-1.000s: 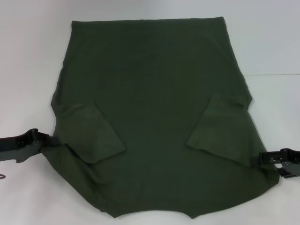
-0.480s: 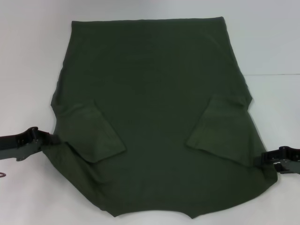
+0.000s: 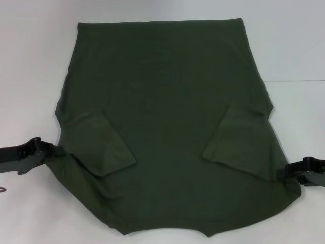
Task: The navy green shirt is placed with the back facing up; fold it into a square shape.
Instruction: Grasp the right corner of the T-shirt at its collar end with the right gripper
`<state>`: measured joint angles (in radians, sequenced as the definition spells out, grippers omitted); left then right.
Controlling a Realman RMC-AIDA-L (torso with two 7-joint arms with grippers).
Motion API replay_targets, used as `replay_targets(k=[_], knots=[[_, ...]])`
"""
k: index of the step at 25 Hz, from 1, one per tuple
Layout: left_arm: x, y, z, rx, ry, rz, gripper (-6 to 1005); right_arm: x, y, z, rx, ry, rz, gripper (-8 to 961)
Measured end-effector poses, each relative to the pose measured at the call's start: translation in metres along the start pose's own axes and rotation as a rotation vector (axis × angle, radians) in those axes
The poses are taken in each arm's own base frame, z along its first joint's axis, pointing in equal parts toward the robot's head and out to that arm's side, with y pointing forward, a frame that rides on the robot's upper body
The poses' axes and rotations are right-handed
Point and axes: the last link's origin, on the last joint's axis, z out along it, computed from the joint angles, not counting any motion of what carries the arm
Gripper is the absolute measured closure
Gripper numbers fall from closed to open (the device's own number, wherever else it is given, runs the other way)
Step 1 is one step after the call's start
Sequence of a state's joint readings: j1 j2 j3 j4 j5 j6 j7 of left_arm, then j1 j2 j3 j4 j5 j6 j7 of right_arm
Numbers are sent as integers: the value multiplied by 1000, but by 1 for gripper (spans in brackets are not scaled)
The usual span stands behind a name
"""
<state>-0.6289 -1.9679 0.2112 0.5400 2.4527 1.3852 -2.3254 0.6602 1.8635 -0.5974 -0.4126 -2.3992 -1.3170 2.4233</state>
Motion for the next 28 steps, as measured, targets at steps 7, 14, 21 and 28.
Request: replay_targets(k=[7, 14, 21, 28], knots=[[0, 0, 0, -1, 1, -1, 997, 1, -1, 0, 7, 1, -1, 596], [0, -1, -1, 0, 3, 1, 997, 1, -3, 1, 14, -1, -6, 750], [0, -1, -1, 0, 3, 1, 997, 2, -4, 0, 22, 1, -48, 817], [1, -1, -1, 3, 3, 4, 997, 3, -3, 2, 20, 4, -60, 883]])
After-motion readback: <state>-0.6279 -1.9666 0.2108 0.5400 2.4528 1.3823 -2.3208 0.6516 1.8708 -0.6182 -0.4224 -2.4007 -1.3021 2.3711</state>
